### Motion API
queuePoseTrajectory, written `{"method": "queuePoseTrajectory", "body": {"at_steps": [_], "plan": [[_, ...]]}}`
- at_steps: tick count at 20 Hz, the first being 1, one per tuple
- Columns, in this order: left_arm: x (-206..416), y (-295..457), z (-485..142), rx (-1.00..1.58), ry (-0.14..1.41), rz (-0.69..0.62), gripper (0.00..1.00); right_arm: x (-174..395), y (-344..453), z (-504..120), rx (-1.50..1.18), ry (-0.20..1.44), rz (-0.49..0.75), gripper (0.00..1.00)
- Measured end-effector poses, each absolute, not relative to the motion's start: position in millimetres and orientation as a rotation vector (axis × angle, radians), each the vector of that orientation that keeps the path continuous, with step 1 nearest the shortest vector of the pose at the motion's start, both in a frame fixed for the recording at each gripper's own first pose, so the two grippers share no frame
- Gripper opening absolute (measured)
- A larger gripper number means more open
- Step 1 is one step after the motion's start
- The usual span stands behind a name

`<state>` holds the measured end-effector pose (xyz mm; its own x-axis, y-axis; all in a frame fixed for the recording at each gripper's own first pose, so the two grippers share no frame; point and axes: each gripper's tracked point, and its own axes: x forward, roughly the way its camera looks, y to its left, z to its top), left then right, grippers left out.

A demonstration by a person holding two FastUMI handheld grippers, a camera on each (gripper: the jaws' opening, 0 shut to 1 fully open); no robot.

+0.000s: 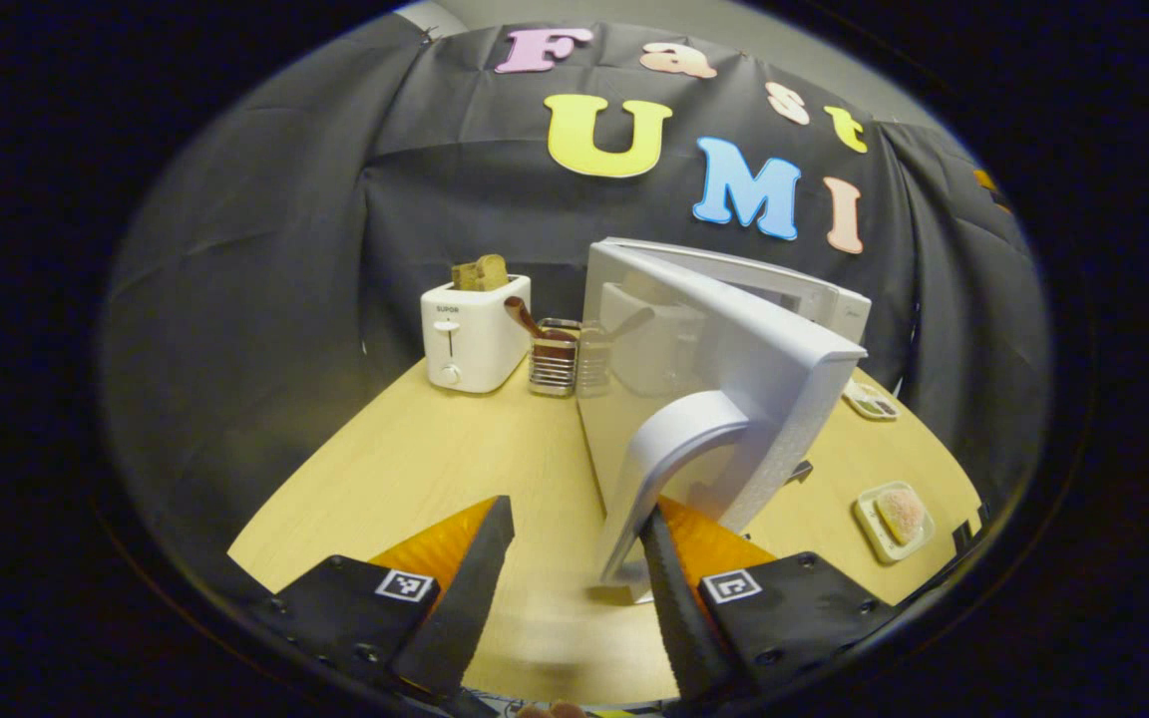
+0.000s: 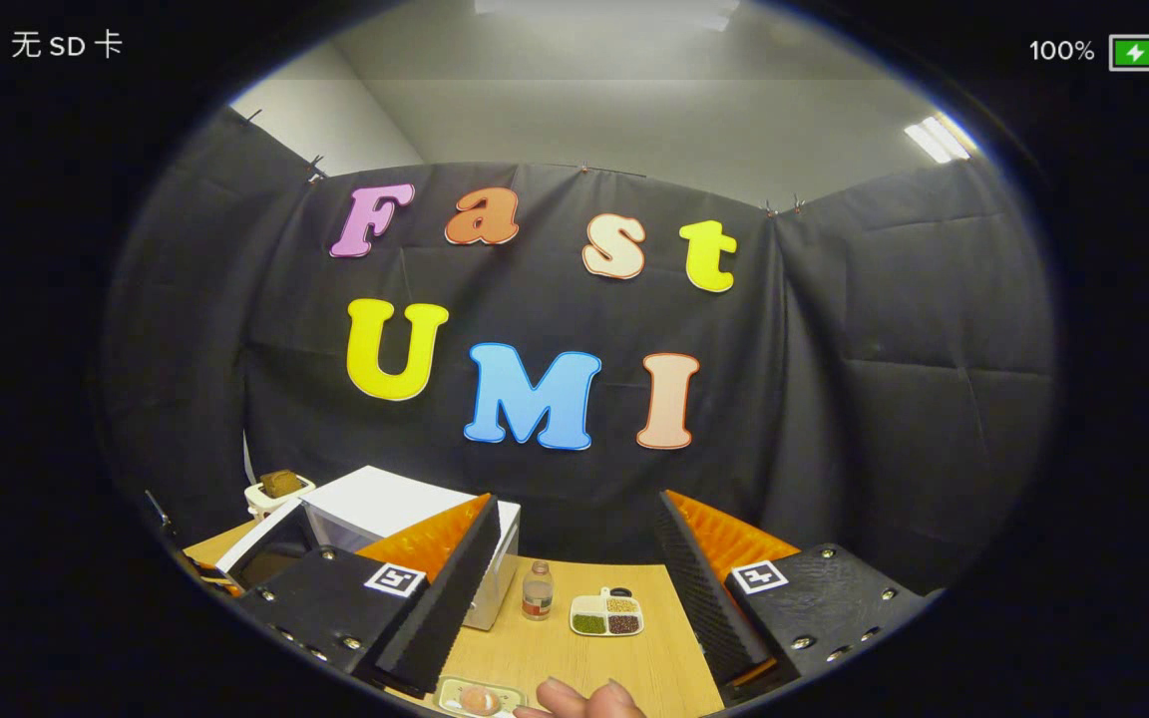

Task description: Open the microwave oven with the left hand, put the food in, and close the microwave oven.

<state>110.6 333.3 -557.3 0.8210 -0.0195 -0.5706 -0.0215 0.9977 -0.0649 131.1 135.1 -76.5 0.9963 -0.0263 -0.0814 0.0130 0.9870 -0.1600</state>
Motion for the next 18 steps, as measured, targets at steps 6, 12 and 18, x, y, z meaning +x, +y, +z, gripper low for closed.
{"method": "queuePoseTrajectory", "body": {"at_steps": [6,12,18], "plan": [[69,335,-470,-0.075,0.496,0.144,0.77,107,110,-80,-0.116,0.071,0.055,0.95],[2,282,-370,-0.105,0.409,0.237,0.83,93,92,-105,-0.001,0.121,0.138,0.96],[-33,225,-265,-0.045,0.273,0.206,0.77,91,115,-170,0.002,0.218,0.21,0.95]]}}
